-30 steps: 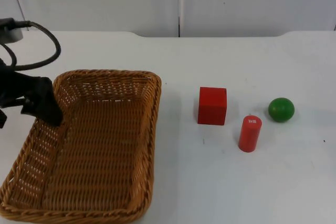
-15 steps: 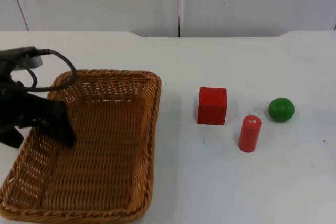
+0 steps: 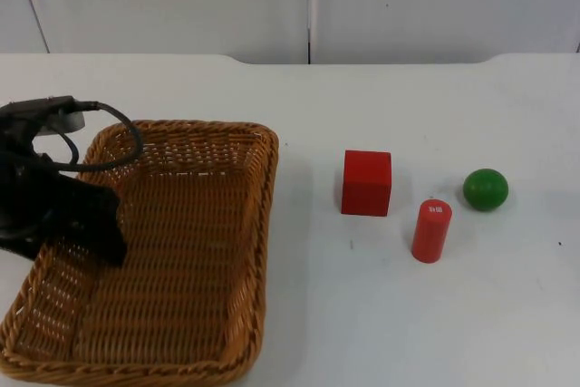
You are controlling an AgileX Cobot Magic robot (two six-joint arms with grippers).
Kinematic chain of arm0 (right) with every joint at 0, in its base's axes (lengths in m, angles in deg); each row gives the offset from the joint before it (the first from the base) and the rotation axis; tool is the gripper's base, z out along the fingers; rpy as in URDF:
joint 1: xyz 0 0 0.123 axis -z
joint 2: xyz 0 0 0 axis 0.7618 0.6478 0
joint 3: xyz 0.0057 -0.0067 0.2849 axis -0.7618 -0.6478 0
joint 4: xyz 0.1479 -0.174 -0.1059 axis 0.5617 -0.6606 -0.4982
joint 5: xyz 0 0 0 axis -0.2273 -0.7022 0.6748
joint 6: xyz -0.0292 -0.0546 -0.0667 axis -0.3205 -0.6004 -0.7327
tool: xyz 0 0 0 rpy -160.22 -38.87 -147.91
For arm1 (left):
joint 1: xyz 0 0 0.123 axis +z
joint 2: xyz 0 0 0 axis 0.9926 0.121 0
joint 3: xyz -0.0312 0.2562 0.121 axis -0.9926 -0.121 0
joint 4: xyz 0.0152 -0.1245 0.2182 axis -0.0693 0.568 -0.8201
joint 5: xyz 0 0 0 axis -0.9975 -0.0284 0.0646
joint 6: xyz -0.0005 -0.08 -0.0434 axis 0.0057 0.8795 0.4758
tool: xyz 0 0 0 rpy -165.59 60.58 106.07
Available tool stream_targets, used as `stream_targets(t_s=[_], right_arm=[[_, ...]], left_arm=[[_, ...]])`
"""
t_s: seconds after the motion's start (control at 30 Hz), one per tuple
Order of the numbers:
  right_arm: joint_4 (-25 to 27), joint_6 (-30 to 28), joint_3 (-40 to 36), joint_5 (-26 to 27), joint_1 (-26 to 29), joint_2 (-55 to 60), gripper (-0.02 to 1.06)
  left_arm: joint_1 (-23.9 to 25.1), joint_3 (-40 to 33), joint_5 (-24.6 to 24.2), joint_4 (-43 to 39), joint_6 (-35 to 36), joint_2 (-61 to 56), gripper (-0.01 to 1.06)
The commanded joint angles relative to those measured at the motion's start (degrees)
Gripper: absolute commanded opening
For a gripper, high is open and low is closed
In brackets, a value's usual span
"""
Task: Pick up the basket with the left hand and place the object to the left of the red cylinder into the basket with the right hand.
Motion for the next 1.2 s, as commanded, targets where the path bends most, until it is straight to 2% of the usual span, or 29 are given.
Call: stream_targets(t_s=[0.0,0.03,0.07,0.1,0.13,0.23,0.47,0.63,1.03,1.17], right_arm=[[0.0,0.0,0.4,0.3,0.4,0.1,1.05],[0.0,0.0,0.4,0.3,0.4,0.1,1.05],[0.0,0.0,0.4,0.3,0.4,0.1,1.05],[0.0,0.0,0.4,0.3,0.4,0.1,1.05],[-0.1,0.0,0.4,0.3,0.4,0.1,1.05],[-0.1,0.0,0.4,0.3,0.4,0.1,1.05],[-0.1,0.0,0.3,0.6,0.4,0.1,1.05],[-0.1,0.0,0.3,1.0,0.4,0.1,1.05],[-0.1,0.0,0.3,1.0,0.4,0.1,1.05],[-0.1,0.0,0.3,1.0,0.4,0.1,1.05]], left_arm=[[-0.3,0.2,-0.5,1.6,0.1,0.2,0.59],[-0.3,0.2,-0.5,1.9,0.1,0.2,0.54],[-0.3,0.2,-0.5,2.7,0.1,0.2,0.44],[-0.3,0.2,-0.5,2.7,0.1,0.2,0.44],[-0.3,0.2,-1.5,4.0,0.1,0.2,0.30],[-0.3,0.2,-2.9,5.5,0.1,0.2,0.01],[-0.3,0.2,-5.9,7.6,0.4,-0.2,0.00],[-0.3,0.2,-8.0,7.9,3.8,-2.6,0.00],[-0.2,0.2,-15.4,7.5,10.2,-15.3,0.00],[-0.1,0.2,-17.8,2.6,15.6,-18.7,0.00]])
